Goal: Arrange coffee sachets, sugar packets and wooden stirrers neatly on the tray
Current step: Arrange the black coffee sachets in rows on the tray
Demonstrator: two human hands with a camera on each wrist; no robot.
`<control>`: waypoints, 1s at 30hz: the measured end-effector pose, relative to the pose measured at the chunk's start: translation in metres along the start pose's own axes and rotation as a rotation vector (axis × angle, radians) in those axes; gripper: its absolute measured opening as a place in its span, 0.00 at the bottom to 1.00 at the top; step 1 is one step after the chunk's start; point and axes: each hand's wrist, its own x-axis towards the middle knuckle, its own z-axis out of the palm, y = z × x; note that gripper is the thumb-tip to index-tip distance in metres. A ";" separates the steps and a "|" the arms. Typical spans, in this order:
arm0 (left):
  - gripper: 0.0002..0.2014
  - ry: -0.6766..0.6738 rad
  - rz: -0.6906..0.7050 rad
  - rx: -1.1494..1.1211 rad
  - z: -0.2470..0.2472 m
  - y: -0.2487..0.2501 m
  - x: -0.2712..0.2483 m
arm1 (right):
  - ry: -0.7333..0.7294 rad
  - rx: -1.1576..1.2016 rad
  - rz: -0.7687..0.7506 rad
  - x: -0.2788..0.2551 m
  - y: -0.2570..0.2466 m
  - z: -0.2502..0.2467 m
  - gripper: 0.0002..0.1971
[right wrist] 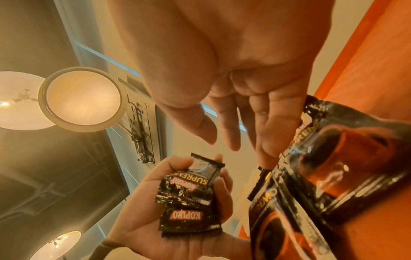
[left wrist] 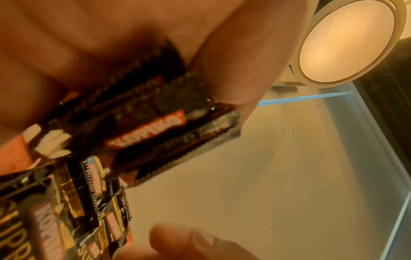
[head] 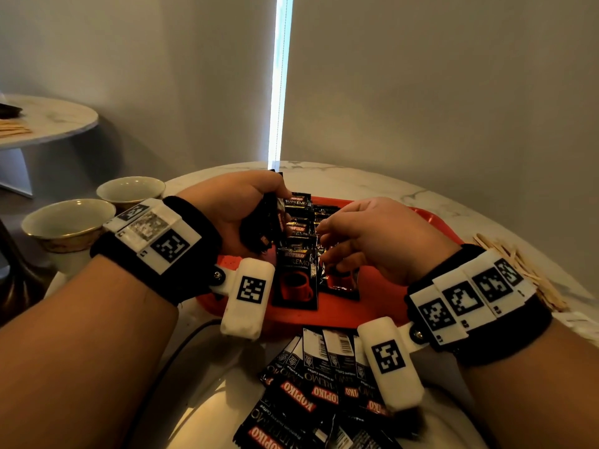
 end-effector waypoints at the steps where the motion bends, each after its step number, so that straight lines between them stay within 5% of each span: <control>1: 0.13 -0.001 0.002 -0.014 -0.001 0.000 0.001 | 0.005 0.011 -0.003 0.000 0.000 -0.001 0.09; 5: 0.12 0.041 0.072 -0.027 -0.009 0.002 0.004 | 0.018 0.062 -0.021 0.002 0.001 -0.008 0.10; 13: 0.14 0.058 0.429 -0.307 -0.008 0.006 0.006 | 0.049 0.157 -0.137 0.004 -0.003 -0.037 0.11; 17: 0.17 0.030 0.467 -0.399 -0.003 0.004 0.009 | 0.014 0.087 -0.054 0.004 0.001 -0.048 0.04; 20: 0.22 0.006 0.404 -0.375 0.001 0.000 0.012 | -0.154 0.146 0.048 0.002 0.005 -0.044 0.12; 25: 0.10 -0.088 0.388 -0.375 0.009 -0.002 0.009 | -0.145 0.241 -0.255 0.002 -0.002 -0.046 0.16; 30: 0.09 -0.145 0.355 -0.335 0.017 -0.004 0.007 | -0.106 0.101 -0.449 0.000 0.000 -0.044 0.20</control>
